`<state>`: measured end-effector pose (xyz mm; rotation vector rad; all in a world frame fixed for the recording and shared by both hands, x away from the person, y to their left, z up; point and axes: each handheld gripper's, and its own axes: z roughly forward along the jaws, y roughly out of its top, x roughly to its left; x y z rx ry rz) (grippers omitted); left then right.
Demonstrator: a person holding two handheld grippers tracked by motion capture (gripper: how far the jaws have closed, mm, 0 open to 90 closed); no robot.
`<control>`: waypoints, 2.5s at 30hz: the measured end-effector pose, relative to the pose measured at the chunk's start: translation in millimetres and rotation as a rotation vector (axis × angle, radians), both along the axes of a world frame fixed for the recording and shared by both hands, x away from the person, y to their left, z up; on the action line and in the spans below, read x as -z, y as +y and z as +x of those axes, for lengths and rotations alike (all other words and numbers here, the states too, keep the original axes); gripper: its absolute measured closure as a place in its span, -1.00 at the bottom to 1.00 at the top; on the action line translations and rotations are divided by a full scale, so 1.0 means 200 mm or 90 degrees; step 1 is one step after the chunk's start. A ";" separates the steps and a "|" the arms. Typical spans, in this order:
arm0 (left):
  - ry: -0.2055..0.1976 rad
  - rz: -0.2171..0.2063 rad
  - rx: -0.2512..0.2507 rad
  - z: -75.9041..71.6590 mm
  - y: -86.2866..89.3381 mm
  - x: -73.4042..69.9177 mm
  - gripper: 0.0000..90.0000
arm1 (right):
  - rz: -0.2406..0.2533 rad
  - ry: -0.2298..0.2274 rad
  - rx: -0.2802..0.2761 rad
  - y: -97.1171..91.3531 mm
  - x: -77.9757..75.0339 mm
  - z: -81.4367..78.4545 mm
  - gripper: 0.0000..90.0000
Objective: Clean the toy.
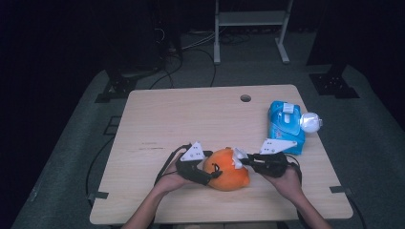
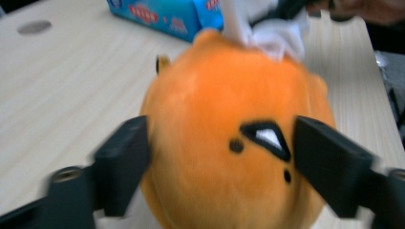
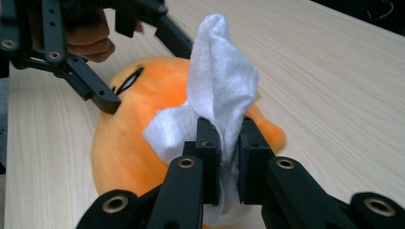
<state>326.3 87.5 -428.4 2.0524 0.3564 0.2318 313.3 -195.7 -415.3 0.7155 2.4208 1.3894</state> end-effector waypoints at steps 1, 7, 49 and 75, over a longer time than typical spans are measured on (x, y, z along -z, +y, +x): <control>-0.004 -0.011 0.006 0.00 0.00 -0.01 -0.56 | -0.001 -0.006 -0.004 0.02 -0.01 -0.01 0.80; -0.004 -0.003 0.015 -0.01 -0.01 0.01 -0.16 | 0.014 -0.017 -0.041 0.08 -0.03 -0.04 0.80; 0.052 -0.027 -0.012 0.06 0.12 0.07 -0.08 | 0.047 0.043 -0.015 -0.01 0.03 0.05 0.80; 0.044 -0.054 0.023 0.03 0.06 0.05 -0.45 | 0.045 0.057 -0.011 -0.04 0.04 0.06 0.79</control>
